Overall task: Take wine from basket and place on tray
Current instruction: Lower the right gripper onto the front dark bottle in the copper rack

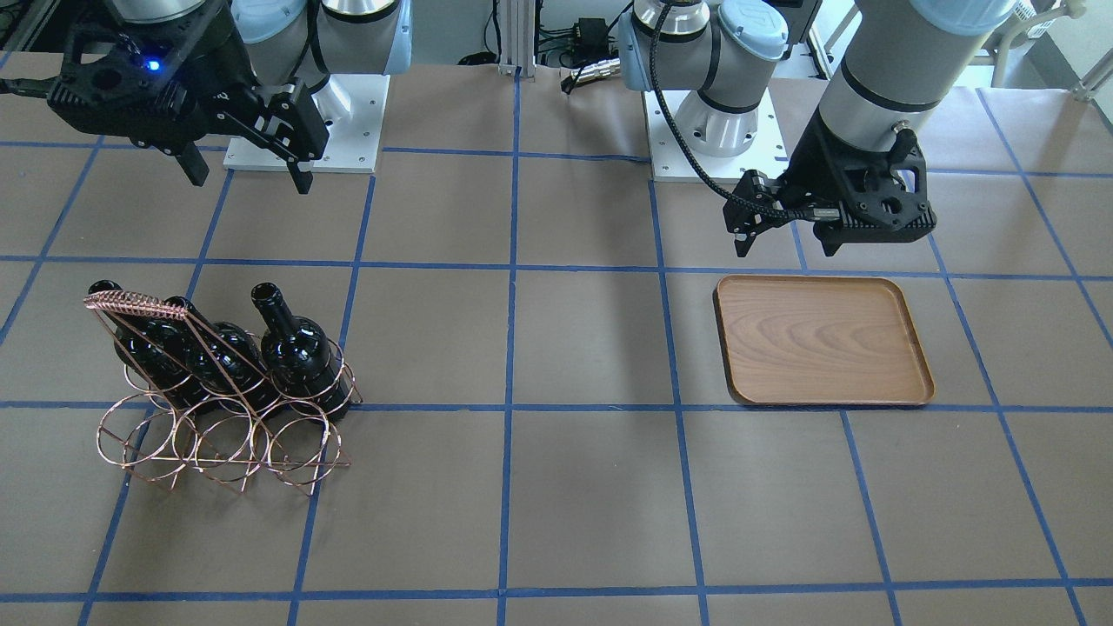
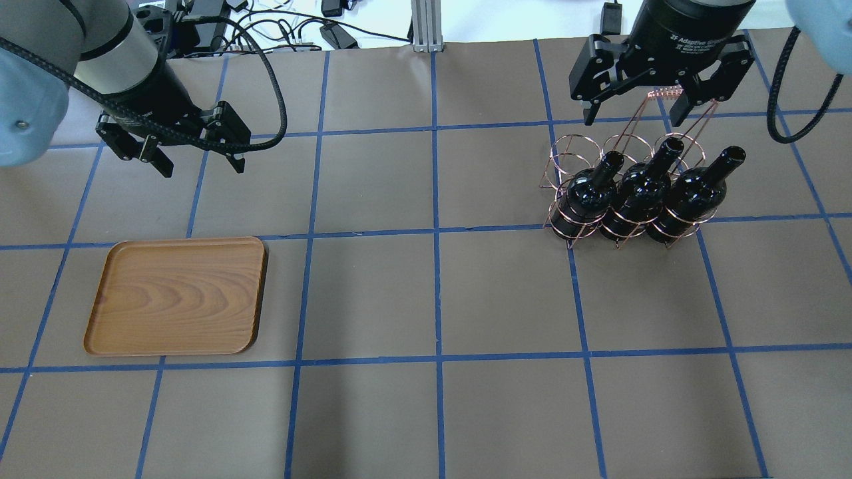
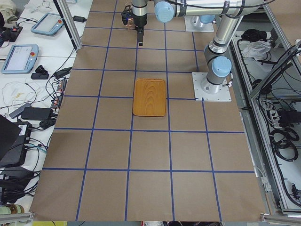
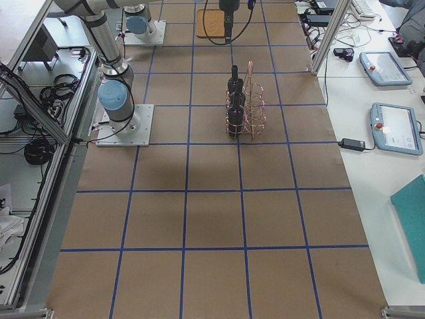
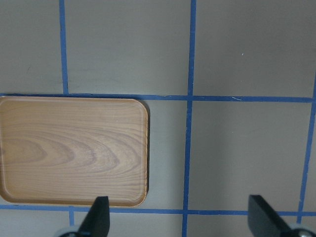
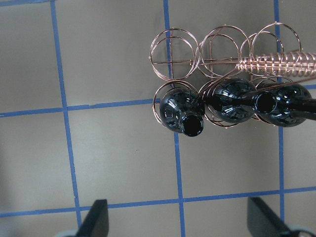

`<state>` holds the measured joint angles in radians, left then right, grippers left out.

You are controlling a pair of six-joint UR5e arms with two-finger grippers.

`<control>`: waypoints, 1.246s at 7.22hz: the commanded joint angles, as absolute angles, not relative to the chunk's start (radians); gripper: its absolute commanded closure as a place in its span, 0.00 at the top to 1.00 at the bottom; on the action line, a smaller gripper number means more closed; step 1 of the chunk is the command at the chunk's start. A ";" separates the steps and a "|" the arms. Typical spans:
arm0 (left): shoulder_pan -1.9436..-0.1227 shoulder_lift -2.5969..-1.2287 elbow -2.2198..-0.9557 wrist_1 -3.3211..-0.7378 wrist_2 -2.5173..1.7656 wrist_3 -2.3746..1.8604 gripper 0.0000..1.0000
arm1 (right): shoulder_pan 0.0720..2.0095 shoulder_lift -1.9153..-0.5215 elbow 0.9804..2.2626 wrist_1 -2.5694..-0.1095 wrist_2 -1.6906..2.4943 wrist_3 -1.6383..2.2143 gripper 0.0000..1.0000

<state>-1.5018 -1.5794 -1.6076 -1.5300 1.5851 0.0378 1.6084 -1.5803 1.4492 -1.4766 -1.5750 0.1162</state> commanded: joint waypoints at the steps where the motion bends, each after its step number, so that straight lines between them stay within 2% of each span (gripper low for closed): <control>1: -1.502 -1.582 -1.608 -1.529 1.585 0.038 1.00 | 1.608 -1.586 1.462 -1.468 -1.583 0.120 1.00; 4: -1.502 -1.585 -1.608 -1.525 1.585 0.038 1.00 | 1.545 -1.578 1.515 -1.534 -1.580 0.007 1.00; 7: -1.502 -1.583 -1.608 -1.526 1.586 0.038 1.00 | 1.439 -1.580 1.684 -1.750 -1.577 -0.132 0.99; 9: -1.502 -1.585 -1.608 -1.519 1.586 0.038 1.00 | 1.410 -1.543 1.706 -1.807 -1.574 -0.214 0.97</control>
